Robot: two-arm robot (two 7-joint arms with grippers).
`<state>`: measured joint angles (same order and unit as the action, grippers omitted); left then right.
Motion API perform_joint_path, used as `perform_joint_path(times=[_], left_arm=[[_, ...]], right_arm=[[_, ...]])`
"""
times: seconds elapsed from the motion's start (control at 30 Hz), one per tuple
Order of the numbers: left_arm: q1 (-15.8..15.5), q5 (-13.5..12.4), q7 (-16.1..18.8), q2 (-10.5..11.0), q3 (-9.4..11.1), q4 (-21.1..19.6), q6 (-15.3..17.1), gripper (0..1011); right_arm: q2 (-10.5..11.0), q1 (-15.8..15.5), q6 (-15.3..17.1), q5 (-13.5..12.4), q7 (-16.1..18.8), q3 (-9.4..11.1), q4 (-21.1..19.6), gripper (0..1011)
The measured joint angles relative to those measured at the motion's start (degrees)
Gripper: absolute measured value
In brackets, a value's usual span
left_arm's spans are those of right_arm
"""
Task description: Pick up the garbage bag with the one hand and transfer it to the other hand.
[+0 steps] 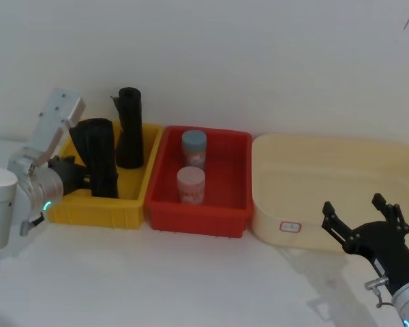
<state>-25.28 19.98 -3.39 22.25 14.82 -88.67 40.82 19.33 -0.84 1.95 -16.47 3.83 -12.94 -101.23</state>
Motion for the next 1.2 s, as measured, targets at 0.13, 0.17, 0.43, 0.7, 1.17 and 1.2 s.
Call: perform_joint_path(times=[0.13, 0.17, 0.43, 0.7, 1.17, 1.2], left_arm=[[-0.9, 0.1, 0.0, -1.0, -0.3, 1.8, 0.1, 1000], [-1.0, 0.2, -0.1, -1.2, -0.4, 2.0, 0.1, 1001], [-2.1, 0.8, -0.7, -2.8, -1.1, 4.5, -1.0, 1000], [-2.8, 1.1, -1.3, -3.8, -1.4, 6.1, -2.3, 1001], [-3.5, 1.3, -1.9, -4.6, -1.7, 7.4, -3.3, 755], [-3.5, 1.3, -1.9, -4.6, -1.7, 7.5, -3.3, 755]], right_arm=[[0.0, 0.0, 0.0, 0.0, 0.0, 0.0, 0.0, 1001], [0.0, 0.0, 0.0, 0.0, 0.0, 0.0, 0.0, 1001], [0.0, 0.0, 0.0, 0.0, 0.0, 0.0, 0.0, 1001], [0.0, 0.0, 0.0, 0.0, 0.0, 0.0, 0.0, 1002], [0.0, 0.0, 0.0, 0.0, 0.0, 0.0, 0.0, 1001], [0.0, 0.0, 0.0, 0.0, 0.0, 0.0, 0.0, 1001]])
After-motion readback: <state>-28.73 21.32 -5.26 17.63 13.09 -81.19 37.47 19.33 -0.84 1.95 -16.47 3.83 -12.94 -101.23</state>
